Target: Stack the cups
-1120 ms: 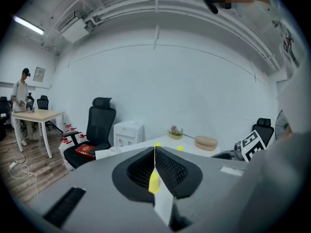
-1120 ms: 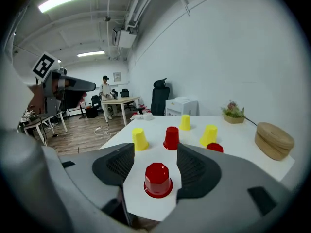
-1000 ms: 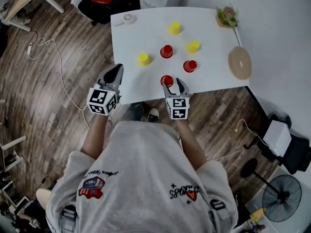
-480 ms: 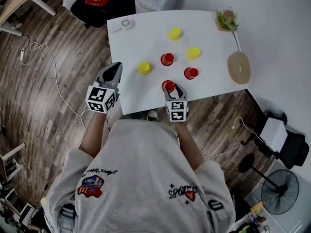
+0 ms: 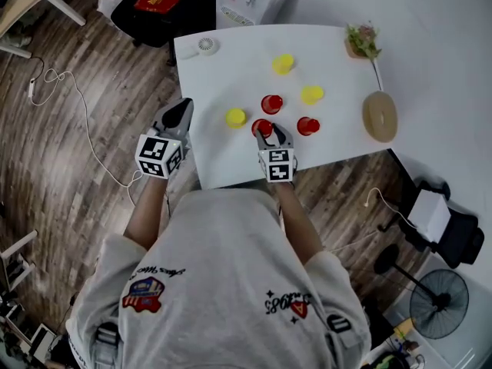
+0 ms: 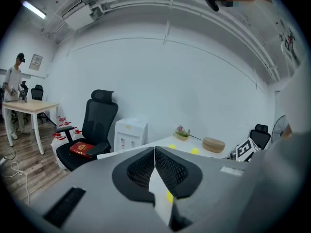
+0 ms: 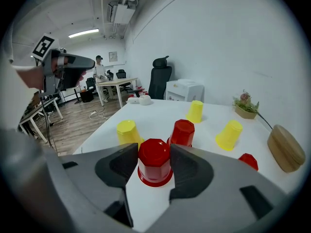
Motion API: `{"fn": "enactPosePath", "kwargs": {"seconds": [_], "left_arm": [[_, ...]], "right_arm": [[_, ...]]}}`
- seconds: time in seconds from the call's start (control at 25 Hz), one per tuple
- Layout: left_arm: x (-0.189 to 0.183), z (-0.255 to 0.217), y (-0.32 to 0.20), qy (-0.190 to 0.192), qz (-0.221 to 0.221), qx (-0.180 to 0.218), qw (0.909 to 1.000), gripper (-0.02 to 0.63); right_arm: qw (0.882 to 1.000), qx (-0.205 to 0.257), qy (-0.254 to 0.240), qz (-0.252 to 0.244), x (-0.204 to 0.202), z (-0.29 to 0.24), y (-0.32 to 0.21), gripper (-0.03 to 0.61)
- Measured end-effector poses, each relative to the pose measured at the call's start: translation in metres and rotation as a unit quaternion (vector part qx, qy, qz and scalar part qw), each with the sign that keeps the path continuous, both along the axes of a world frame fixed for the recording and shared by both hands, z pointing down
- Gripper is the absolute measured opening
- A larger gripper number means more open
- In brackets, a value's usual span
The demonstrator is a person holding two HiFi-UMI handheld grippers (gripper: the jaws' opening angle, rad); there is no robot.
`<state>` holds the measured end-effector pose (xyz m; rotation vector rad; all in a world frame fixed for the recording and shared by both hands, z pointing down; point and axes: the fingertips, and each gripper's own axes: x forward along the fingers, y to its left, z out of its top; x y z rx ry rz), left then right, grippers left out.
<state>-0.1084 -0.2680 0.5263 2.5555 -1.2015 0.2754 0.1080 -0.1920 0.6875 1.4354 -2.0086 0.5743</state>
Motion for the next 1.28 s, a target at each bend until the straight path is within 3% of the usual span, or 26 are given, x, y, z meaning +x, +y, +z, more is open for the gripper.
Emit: {"fn": "enactPosePath", "kwargs": {"seconds": [0.52, 1.04, 1.16, 1.28], "left_arm": [[-0.019, 0.004, -0.001, -0.007, -0.069, -0.014, 0.9975, 0.009], [-0.02, 0.003, 0.01, -0.014, -0.082, -0.014, 0.9964, 0.009], [-0.018, 0.003, 0.012, -0.016, -0.08, -0.013, 0.9966, 0.009], [-0.013, 0.002, 0.012, -0.017, -0.079, -0.013, 0.9966, 0.008]], "right_arm": [[0.997, -0.03, 0.004, -0.067, -0.017, 0.014, -0.036, 0.21], [0.995, -0.036, -0.015, -0.092, -0.038, 0.014, -0.025, 0.226], [0.995, -0.023, -0.025, -0.092, -0.036, 0.003, -0.025, 0.259], [0.997, 0.015, -0.041, -0.061, -0.019, -0.019, -0.035, 0.261]]}}
